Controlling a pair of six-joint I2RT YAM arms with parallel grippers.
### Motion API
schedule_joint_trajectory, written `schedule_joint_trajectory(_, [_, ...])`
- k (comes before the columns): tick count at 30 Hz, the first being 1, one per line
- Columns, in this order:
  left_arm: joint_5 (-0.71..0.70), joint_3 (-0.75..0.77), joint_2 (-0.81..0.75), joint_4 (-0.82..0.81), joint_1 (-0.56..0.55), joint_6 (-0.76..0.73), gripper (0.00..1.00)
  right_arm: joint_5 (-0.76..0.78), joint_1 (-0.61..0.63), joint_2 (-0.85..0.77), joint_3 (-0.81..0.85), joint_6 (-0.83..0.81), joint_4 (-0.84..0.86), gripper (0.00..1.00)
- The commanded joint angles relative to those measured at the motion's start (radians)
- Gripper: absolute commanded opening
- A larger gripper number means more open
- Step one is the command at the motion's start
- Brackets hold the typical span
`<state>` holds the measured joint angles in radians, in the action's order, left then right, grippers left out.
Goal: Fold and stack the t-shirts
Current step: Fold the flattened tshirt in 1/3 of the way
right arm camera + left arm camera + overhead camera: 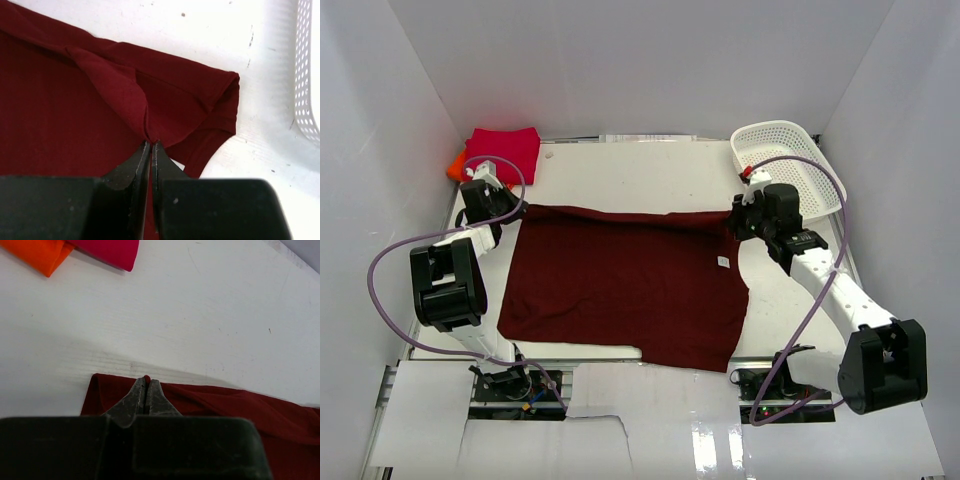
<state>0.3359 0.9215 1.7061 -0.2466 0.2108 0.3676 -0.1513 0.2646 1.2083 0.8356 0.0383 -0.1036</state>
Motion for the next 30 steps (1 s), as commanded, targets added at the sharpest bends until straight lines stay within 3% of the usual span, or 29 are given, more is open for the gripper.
schedule_joint_trajectory(1, [-0.029, 0.008, -0.017, 0.02, 0.013, 0.01, 0.0, 0.029, 0.008, -0.044, -0.019, 0.021, -0.001, 0.08])
schedule_joint_trajectory(30, [0.005, -0.046, -0.117, 0.024, 0.013, 0.011, 0.0, 0.059, 0.022, -0.147, -0.072, 0.034, -0.09, 0.08])
